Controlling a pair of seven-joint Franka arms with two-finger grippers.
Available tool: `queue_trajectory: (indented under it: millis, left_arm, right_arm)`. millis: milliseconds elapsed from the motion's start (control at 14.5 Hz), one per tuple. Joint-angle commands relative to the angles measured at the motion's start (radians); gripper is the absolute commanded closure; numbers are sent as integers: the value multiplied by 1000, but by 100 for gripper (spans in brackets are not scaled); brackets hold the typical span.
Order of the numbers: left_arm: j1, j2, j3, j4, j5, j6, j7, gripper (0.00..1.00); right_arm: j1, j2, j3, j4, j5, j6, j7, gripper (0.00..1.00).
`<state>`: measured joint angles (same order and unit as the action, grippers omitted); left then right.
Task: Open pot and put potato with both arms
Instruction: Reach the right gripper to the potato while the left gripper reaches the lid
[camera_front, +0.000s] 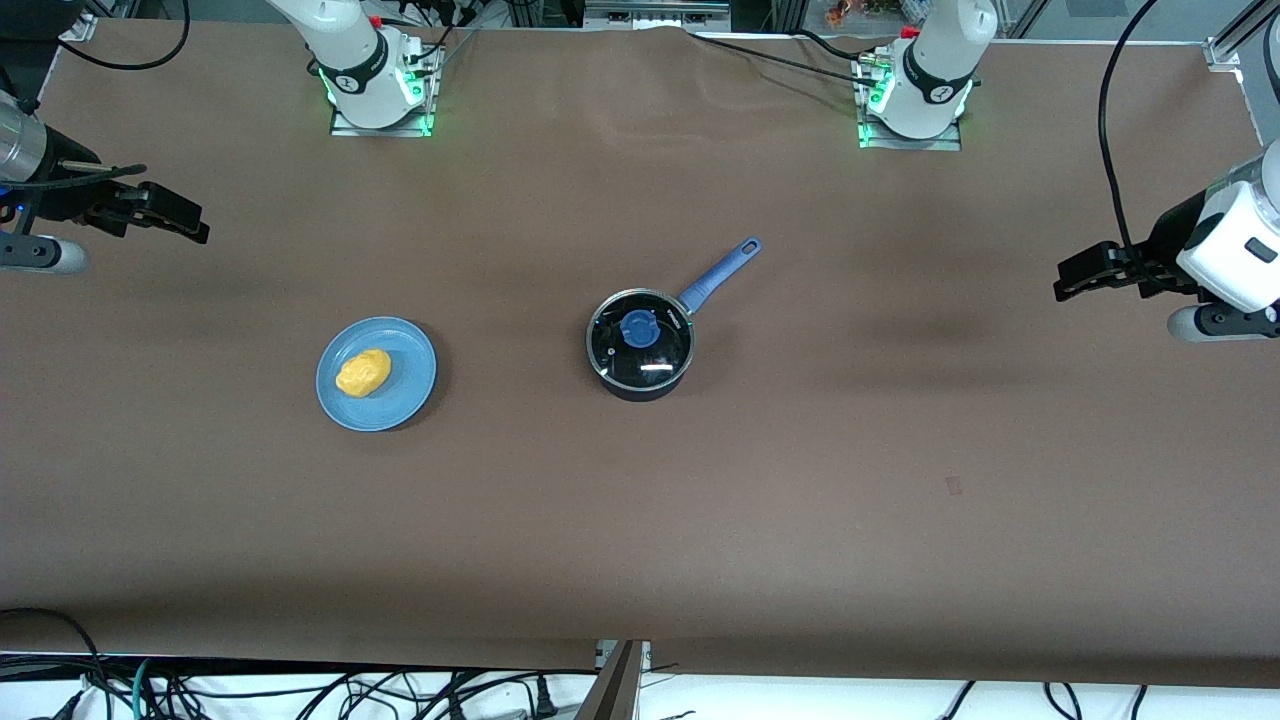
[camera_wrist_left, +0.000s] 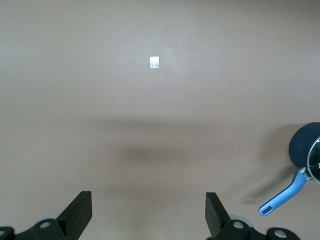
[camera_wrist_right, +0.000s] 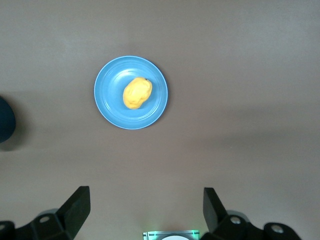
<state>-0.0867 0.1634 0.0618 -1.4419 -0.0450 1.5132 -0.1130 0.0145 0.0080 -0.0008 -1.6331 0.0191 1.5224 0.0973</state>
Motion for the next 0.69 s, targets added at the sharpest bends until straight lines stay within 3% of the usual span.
queue_trajectory:
  millis: [0,138,345,621]
  left_arm:
    - [15,-7,-16,12,-6,-18,21,0]
    - [1,-2,-17,12,-13,-18,9,0]
    - [-2,22,-118,11,-15,-8,-48,0]
    - [-73,112,-259,-2,-7,168,-429,0]
  right_arm:
    - [-1,-10,2,1,-8,-5,-10,0]
    - [-1,-8,2,1,-8,-5,-10,0]
    - [-1,-5,2,7,-8,-7,-10,0]
    - [-1,-5,2,7,-7,-13,-10,0]
